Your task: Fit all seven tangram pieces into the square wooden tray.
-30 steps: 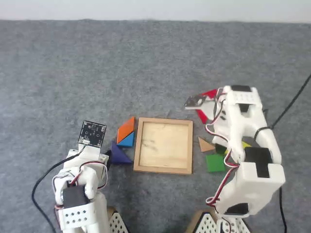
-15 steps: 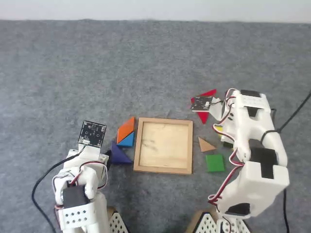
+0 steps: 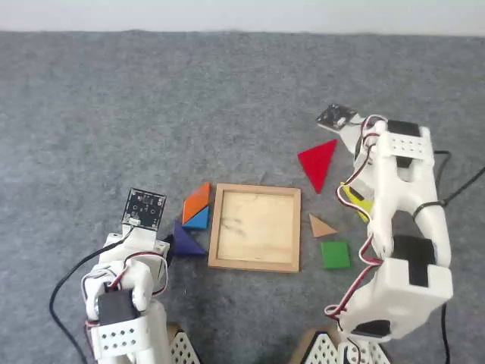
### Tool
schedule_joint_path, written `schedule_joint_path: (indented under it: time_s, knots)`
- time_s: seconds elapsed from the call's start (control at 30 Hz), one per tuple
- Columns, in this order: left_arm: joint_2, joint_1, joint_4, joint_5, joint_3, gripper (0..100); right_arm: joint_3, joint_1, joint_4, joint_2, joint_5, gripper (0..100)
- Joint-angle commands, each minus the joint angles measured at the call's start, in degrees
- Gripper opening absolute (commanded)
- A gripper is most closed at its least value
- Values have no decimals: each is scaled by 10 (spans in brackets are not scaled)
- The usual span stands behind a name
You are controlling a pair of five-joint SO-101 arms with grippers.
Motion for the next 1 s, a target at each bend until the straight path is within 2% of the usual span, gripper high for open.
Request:
schedule_joint_path:
  time_s: [0.0,0.17,0.23,0.4,0.63,0.87,0.97]
  knots:
    - [2,0,4,-5,-4,225,-40,2,58,-76,22,470]
    - [2,0,4,-5,-4,225,-11,12,165,-124,258,470]
    - [2,0,4,-5,-4,225,18,20,162,-135,300,471]
    - [2,0,4,-5,-4,225,114,19,82,-139,331,471]
    - [2,0,4,-5,-4,225,198,0,-34,-138,329,472]
    - [2,0,4,-5,-4,225,204,2,-57,-131,339,474]
    - [2,0,4,-5,-4,225,195,3,-63,-101,348,524]
